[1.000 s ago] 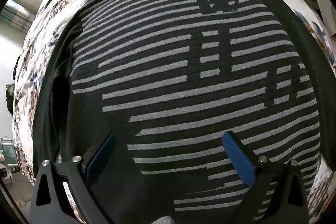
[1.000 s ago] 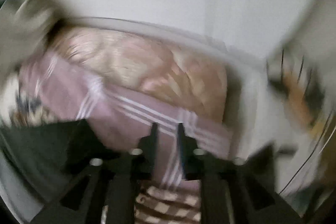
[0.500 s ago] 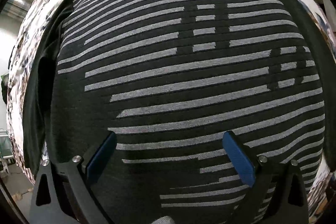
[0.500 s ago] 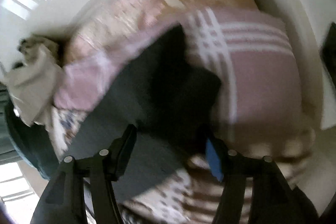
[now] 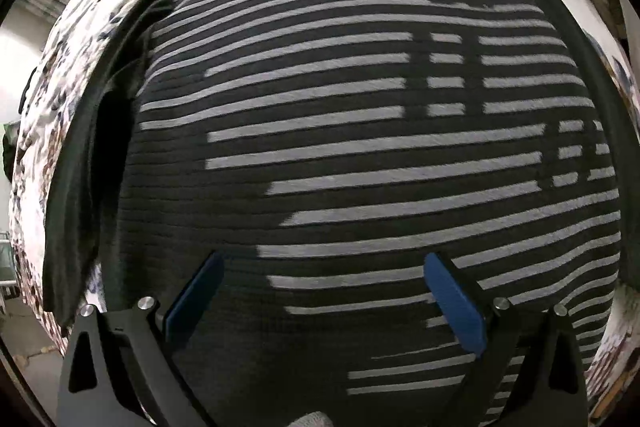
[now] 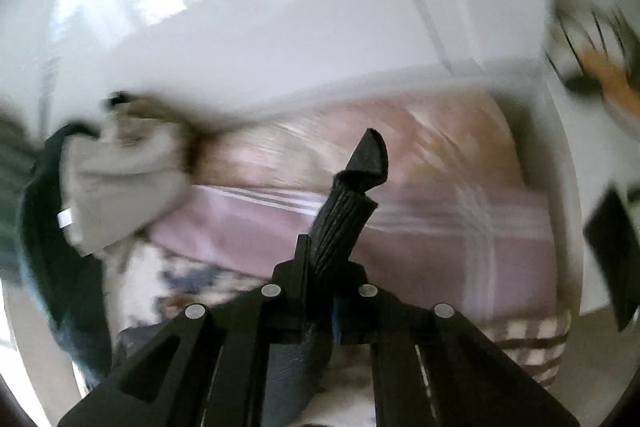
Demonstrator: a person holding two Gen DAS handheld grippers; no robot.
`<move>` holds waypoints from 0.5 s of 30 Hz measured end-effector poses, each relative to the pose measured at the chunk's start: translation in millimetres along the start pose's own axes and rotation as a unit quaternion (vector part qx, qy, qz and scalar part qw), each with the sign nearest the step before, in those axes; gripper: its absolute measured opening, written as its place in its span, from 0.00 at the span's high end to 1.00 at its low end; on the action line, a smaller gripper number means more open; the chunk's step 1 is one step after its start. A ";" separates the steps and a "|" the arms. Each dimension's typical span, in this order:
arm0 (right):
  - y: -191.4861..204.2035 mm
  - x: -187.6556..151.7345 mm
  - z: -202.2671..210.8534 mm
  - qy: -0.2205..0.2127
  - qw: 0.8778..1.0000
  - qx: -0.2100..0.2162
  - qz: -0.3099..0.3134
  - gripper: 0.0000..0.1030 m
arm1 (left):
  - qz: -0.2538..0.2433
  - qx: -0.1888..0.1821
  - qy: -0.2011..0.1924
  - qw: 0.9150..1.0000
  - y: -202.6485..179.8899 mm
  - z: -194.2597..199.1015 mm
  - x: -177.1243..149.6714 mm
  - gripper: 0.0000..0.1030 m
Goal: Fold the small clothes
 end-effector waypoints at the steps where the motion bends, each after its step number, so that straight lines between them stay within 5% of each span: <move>1: 16.9 3.4 11.4 -0.008 1.000 0.012 0.016 0.92 | 0.005 0.000 -0.001 1.000 8.0 0.0 0.8 0.00; 8: 188.1 2.5 102.9 -0.059 0.977 0.132 0.158 0.92 | 0.055 -0.003 -0.016 0.998 79.6 11.3 16.3 0.00; 15: 366.4 -96.2 157.8 -0.051 0.921 0.235 0.308 0.92 | 0.117 0.001 -0.019 0.993 165.5 8.0 25.0 0.00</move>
Point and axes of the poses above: each gripper's, at about its wrist camera, not at the fingertips, and z roughly against the way its jaws point, y to its left, x to its top, the point moved 1 cm from there along -z, roughly the way its jaws point, and after that the axes turned 4 degrees about -x, right-handed, at the moved point
